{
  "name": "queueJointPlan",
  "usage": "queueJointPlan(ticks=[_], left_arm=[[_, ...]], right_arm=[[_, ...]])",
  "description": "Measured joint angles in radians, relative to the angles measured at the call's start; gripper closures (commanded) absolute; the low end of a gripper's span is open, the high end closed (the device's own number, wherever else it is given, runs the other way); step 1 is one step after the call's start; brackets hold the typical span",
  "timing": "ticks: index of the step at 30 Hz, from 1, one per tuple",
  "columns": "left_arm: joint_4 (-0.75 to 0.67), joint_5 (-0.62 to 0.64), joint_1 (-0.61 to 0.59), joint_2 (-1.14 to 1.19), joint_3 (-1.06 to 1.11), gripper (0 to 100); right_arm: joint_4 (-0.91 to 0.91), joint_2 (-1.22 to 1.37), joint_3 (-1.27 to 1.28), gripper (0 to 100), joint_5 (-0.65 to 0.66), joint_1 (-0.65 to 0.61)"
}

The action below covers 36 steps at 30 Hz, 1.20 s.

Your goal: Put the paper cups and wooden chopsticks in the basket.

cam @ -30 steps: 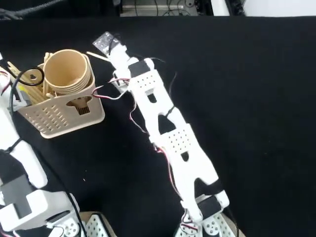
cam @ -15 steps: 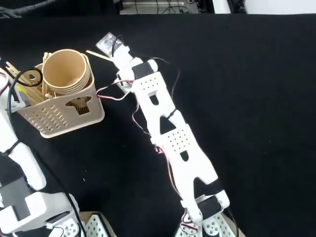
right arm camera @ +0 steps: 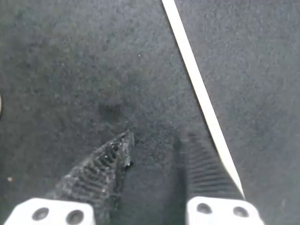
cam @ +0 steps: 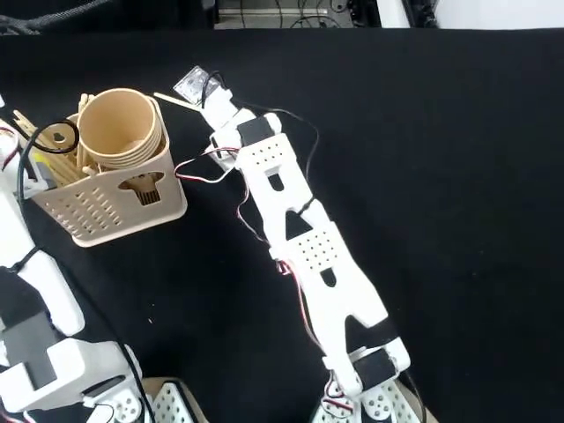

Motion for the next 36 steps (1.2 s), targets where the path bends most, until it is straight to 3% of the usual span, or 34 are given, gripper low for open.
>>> queueJointPlan(ticks=[4, 8, 10, 15, 20, 25, 36], left_arm=[[0.0, 0.0, 0.0, 0.0, 0.0, 81], [0.0, 0.0, 0.0, 0.0, 0.0, 81], [0.0, 0.0, 0.0, 0.0, 0.0, 81], [0.0, 0.0, 0.002, 0.0, 0.0, 81], [0.0, 0.0, 0.002, 0.0, 0.0, 81], [0.0, 0.0, 0.002, 0.006, 0.0, 81], [-0.002, 0.0, 0.002, 0.008, 0.008, 81]], right_arm=[[0.072, 0.003, -0.077, 93.3, 0.063, 0.003], [0.077, 0.003, -0.097, 70.5, 0.055, 0.002], [0.077, 0.003, -0.097, 64.9, 0.017, 0.002], [0.077, 0.003, -0.098, 64.4, -0.071, 0.002], [0.04, 0.003, -0.098, 64.9, 0.003, 0.003], [-0.017, 0.014, -0.098, 64.9, -0.003, 0.002], [-0.12, 0.046, -0.098, 64.6, -0.124, 0.002]])
